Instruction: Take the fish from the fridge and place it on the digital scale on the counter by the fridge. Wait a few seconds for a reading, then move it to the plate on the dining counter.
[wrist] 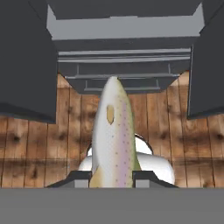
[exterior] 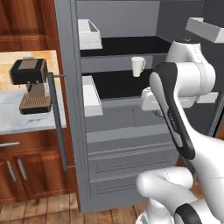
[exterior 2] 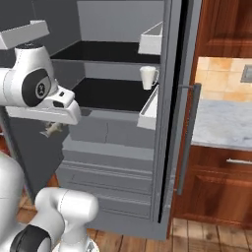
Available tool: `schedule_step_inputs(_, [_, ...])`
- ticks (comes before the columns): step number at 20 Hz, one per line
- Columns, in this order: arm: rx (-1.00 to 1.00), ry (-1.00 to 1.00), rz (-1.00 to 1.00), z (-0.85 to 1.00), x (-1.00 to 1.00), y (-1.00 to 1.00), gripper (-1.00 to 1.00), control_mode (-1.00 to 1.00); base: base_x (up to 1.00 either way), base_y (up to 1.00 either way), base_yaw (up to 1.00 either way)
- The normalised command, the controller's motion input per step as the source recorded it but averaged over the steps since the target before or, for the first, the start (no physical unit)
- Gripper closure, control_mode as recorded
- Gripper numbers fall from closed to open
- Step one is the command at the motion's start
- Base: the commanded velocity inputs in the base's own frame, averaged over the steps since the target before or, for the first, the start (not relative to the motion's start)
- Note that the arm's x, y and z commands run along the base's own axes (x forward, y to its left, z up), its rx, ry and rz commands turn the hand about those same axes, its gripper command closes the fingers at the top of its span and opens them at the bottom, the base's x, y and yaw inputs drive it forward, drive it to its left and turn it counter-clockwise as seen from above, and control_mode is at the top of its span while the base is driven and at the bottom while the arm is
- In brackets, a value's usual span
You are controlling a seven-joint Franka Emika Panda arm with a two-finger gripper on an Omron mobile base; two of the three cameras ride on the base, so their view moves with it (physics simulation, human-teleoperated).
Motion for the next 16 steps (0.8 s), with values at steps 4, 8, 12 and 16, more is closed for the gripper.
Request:
schedule_step_inputs(4, [0.00, 0.00, 0.00, 0.00, 0.00, 0.00, 1.00, 1.00, -0.88, 0.18, 0.23])
schedule_step_inputs(8, [0.00, 0.00, 0.00, 0.00, 0.00, 0.00, 1.00, 1.00, -0.43, 0.89, 0.45])
schedule_step_inputs(12, [0.00, 0.00, 0.00, 0.00, 0.00, 0.00, 1.00, 1.00, 0.00, 1.00, 0.58])
schedule_step_inputs(16, [0.00, 0.00, 0.00, 0.00, 0.00, 0.00, 1.00, 1.00, 0.01, 1.00, 0.37])
